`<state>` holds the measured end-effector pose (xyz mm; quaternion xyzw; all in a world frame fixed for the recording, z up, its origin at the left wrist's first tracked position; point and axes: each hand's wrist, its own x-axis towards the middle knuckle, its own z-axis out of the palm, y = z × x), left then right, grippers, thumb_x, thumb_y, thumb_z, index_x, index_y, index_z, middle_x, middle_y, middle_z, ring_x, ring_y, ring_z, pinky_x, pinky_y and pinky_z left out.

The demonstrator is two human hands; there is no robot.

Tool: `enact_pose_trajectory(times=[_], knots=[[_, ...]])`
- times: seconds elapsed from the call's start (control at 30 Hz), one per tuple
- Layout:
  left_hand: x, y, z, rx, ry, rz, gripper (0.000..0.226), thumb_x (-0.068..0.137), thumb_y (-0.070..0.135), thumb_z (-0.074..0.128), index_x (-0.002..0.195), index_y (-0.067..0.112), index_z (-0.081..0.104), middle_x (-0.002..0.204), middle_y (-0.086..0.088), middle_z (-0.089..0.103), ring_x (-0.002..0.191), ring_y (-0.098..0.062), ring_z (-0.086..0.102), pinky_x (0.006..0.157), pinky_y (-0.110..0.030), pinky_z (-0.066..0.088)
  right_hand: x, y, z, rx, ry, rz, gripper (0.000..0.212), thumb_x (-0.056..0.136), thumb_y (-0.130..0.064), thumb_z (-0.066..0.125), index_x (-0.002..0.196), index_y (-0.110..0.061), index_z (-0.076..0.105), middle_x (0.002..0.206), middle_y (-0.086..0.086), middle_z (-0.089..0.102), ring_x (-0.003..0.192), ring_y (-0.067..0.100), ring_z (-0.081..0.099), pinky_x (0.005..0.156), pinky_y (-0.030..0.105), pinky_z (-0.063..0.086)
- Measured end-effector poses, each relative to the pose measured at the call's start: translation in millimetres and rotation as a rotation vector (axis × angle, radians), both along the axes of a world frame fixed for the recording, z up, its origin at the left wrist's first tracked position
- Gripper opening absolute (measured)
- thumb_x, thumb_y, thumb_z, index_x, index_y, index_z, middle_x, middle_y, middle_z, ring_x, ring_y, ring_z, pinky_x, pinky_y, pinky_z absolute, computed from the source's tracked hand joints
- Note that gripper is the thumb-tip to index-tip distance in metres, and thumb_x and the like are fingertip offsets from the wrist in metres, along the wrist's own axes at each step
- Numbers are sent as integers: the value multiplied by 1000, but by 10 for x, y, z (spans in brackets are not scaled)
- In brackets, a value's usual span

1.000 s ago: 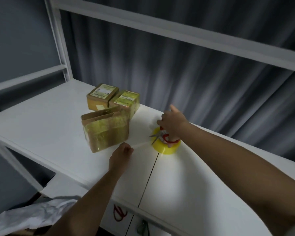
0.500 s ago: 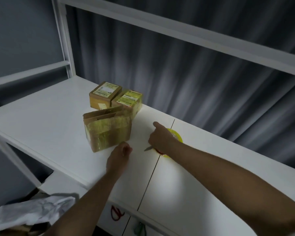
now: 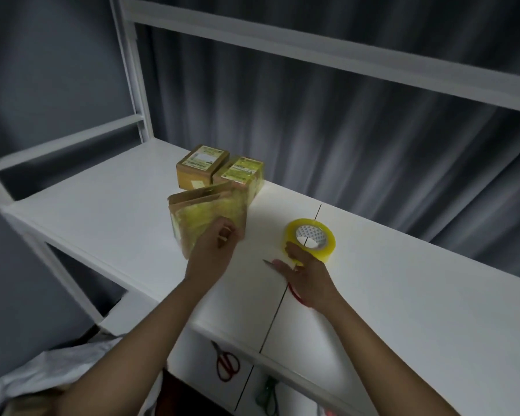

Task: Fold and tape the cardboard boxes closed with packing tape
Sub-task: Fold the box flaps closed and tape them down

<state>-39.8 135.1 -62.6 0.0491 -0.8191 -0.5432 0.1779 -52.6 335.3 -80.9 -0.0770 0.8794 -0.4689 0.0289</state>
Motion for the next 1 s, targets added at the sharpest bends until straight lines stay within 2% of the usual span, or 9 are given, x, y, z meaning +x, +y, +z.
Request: enact_pose_trajectory(times=[0.1, 0.17, 0.27, 0.4, 0.5, 0.57, 0.73, 0.83, 1.0], knots=[[92, -44, 75, 81, 24, 1, 14, 89, 13, 59, 79, 21, 53, 74, -1, 58, 65, -21, 57, 60, -30, 48, -6, -360, 151, -704, -251, -134, 30, 78, -25, 78, 101, -14, 62, 86, -3, 68, 89, 16, 64, 85, 35, 55], [156, -92, 108, 102, 33, 9, 18, 91, 10, 58, 78, 21, 52, 71, 2, 55, 57, -10, 54, 55, -22, 45, 4, -535, 227, -863, -227, -215, 8, 83, -9, 71, 86, -11, 63, 75, 1, 66, 78, 18, 63, 70, 27, 56], [239, -275, 120, 237, 16, 52, 19, 92, 6, 56, 78, 20, 53, 74, 3, 56, 55, -2, 55, 57, -22, 48, -69, -677, 315, -1004, -138, -272, 13, 87, 1, 64, 78, -8, 63, 66, -2, 65, 67, 15, 59, 66, 24, 54], [346, -675, 139, 329, 11, 160, 16, 92, 12, 58, 77, 18, 55, 72, 12, 59, 59, -5, 56, 62, -30, 51, -266, -801, 431, -822, 3, -121, 12, 90, -2, 61, 88, -14, 64, 81, -2, 68, 77, 16, 63, 81, 33, 52], [359, -793, 214, 320, -5, 132, 14, 91, 12, 59, 80, 19, 57, 74, 7, 62, 64, -15, 58, 67, -35, 53, -232, -1052, 447, -631, -83, 165, 26, 88, -6, 65, 108, -22, 61, 104, 0, 67, 94, 13, 64, 82, 24, 53], [330, -805, 269, 283, -13, 117, 11, 92, 12, 58, 82, 17, 57, 78, -1, 62, 66, -17, 59, 69, -38, 55, -167, -1281, 445, -638, -165, 225, 21, 87, -13, 68, 105, -20, 63, 104, -1, 67, 96, 15, 64, 83, 26, 54], [248, -926, 321, 270, 27, 106, 12, 93, 8, 55, 84, 15, 58, 83, -4, 65, 68, -12, 63, 68, -32, 55, -141, -1531, 349, -944, -261, -75, 5, 83, -3, 69, 85, -7, 70, 82, 6, 67, 78, 18, 63, 73, 29, 54], [202, -945, 292, 272, 26, 48, 21, 95, 7, 50, 87, 22, 64, 88, 3, 66, 72, -6, 62, 64, -18, 51, -196, -1508, 391, -883, -125, -146, 14, 81, 1, 69, 78, -12, 72, 74, 2, 69, 71, 12, 63, 72, 26, 54], [-22, -1050, 228, 68, 144, 176, 27, 92, 5, 54, 93, 32, 58, 97, 14, 58, 91, -7, 54, 72, -18, 46, -506, -1116, 631, -677, 274, -321, 28, 82, 3, 66, 75, -24, 69, 71, -9, 69, 70, 12, 60, 72, 28, 51]])
